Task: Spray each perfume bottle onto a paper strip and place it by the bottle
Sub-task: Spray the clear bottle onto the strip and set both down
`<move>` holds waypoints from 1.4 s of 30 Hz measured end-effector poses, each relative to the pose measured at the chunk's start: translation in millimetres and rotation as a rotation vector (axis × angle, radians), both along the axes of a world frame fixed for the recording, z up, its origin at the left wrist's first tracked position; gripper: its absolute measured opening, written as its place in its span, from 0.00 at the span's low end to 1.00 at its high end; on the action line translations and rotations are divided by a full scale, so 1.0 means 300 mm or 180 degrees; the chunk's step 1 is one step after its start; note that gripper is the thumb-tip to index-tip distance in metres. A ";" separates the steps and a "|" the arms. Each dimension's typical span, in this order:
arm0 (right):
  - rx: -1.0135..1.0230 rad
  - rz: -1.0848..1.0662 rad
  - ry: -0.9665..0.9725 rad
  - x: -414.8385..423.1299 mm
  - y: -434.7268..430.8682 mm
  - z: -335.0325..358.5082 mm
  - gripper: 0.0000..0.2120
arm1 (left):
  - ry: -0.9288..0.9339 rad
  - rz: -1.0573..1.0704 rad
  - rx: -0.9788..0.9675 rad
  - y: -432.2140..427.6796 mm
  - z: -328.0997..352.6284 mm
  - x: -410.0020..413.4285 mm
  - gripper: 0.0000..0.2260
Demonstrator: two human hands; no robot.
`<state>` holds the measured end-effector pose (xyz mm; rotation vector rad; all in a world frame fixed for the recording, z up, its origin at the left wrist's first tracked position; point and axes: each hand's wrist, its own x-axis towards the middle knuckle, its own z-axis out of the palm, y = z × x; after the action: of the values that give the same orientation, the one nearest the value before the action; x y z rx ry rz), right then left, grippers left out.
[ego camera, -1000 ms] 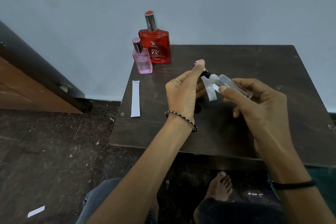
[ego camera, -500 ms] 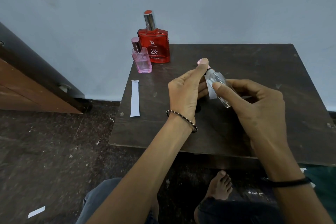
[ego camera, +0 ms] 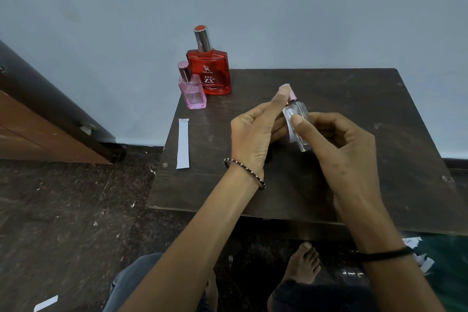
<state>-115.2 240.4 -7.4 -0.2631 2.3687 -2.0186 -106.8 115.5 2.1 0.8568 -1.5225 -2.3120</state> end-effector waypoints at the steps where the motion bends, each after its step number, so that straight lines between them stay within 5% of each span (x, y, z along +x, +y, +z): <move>1: -0.0087 -0.0013 -0.0048 -0.002 0.002 0.002 0.10 | -0.0010 -0.0025 0.0020 -0.003 0.001 -0.001 0.16; 11: -0.0617 -0.0330 -0.0295 -0.044 0.015 0.005 0.07 | 0.0129 -0.0219 -0.0278 -0.055 -0.038 -0.010 0.10; 32: -0.0494 -0.0565 -0.0347 -0.065 0.014 -0.008 0.09 | -0.0048 -0.0736 -0.3593 -0.206 -0.102 -0.223 0.07; 42: -0.0375 -0.0570 -0.0284 -0.067 0.004 -0.003 0.09 | -0.0140 -0.1042 -0.3899 -0.227 -0.097 -0.211 0.11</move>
<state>-135.4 241.6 -8.4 0.0394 2.2984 -2.1990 -170.1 47.6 -26.9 0.2997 -2.6686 -1.0203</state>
